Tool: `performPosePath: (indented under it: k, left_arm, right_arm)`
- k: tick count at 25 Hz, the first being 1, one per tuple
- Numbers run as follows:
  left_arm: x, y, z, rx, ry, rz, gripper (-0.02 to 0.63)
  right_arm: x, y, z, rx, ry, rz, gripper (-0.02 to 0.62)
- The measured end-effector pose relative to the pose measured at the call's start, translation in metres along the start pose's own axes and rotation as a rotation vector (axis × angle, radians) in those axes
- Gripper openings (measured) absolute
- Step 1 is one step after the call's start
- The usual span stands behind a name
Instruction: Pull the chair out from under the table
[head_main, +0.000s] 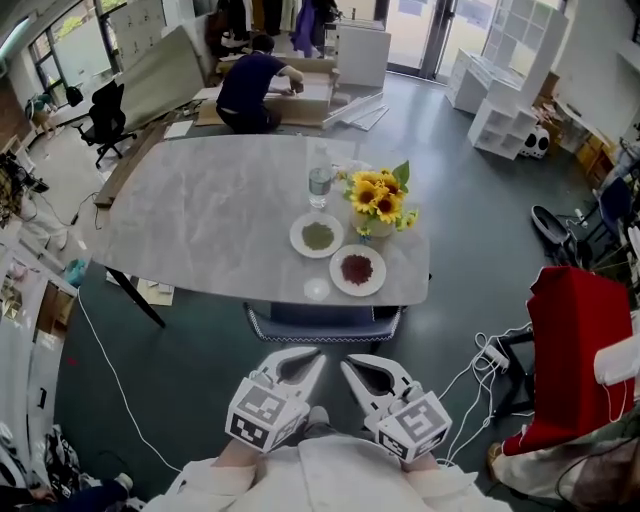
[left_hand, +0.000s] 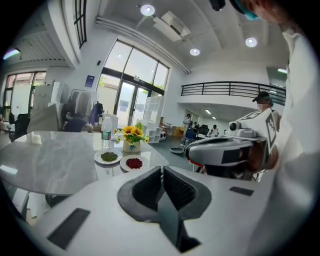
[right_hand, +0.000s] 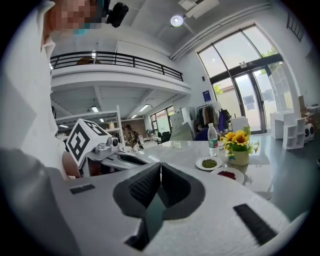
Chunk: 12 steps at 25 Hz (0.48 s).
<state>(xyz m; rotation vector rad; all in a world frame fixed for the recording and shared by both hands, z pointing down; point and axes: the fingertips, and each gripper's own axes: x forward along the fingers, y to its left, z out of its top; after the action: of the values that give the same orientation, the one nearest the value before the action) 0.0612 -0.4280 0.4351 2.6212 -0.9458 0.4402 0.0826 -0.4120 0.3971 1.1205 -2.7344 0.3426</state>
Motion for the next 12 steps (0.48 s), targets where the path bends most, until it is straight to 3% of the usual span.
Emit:
performPosePath:
  k: [4,12]
  left_arm:
    - [0.013,0.004,0.005,0.028,-0.012,-0.037,0.026]
    - [0.033,0.032,-0.023,0.206,0.145,0.016,0.028]
  right_arm:
    - [0.008,-0.022,-0.007,0.007,0.027,-0.019,0.005]
    - [0.019,-0.054,-0.034,-0.008,0.111,-0.050,0.005]
